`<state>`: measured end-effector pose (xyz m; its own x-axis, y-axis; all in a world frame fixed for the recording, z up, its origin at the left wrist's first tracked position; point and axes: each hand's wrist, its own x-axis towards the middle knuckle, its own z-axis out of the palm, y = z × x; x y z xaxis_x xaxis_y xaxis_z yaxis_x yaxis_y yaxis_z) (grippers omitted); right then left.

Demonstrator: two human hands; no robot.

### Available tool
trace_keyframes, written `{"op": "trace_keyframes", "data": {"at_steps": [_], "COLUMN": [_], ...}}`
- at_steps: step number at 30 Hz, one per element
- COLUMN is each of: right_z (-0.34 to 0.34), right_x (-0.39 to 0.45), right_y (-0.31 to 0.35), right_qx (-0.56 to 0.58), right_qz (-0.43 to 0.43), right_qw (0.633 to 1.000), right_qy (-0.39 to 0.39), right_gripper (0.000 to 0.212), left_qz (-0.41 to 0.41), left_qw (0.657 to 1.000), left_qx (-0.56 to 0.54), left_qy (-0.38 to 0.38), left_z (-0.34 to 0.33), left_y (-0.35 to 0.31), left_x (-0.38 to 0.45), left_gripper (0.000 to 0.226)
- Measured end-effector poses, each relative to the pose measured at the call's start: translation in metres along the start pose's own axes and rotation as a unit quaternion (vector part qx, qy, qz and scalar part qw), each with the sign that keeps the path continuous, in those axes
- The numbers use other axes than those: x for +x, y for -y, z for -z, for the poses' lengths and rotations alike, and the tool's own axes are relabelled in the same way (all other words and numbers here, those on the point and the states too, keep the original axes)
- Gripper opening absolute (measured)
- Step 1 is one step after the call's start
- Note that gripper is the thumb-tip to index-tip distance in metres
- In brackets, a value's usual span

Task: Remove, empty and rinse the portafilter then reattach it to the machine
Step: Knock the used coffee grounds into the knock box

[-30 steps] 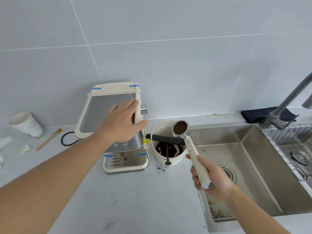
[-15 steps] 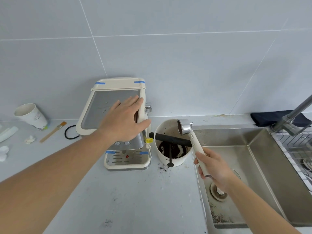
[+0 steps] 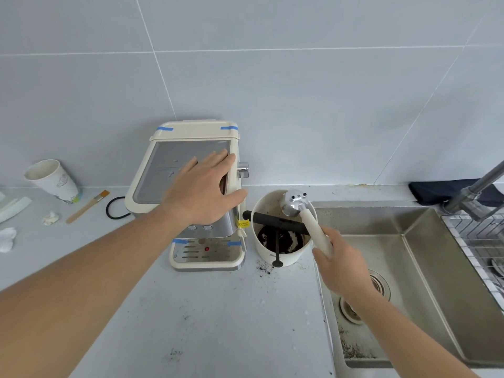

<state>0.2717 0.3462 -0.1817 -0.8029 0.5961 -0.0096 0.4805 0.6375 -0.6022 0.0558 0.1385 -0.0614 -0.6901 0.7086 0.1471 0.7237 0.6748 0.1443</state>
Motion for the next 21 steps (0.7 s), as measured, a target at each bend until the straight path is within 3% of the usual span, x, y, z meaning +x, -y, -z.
{"op": "trace_keyframes", "data": {"at_steps": [3,12,21], "right_z": [0.002,0.004,-0.001], "right_x": [0.003,0.007,0.006], "right_y": [0.002,0.01,0.01], "right_qx": [-0.058,-0.086,-0.058], "right_qz": [-0.007,0.005,0.016], "right_qw": [0.998,0.996,0.998], "right_qy": [0.003,-0.01,-0.032], "right_gripper": [0.037,0.035,0.036], "left_qz": [0.001,0.004,0.003], "left_qw": [1.0,1.0,1.0], "left_qx": [-0.002,-0.005,-0.012], "left_qy": [0.001,0.004,0.001], "left_z": [0.001,0.002,0.003], "left_y": [0.0,-0.001,-0.002], "left_x": [0.0,-0.001,-0.002], "left_gripper": [0.086,0.086,0.085]}}
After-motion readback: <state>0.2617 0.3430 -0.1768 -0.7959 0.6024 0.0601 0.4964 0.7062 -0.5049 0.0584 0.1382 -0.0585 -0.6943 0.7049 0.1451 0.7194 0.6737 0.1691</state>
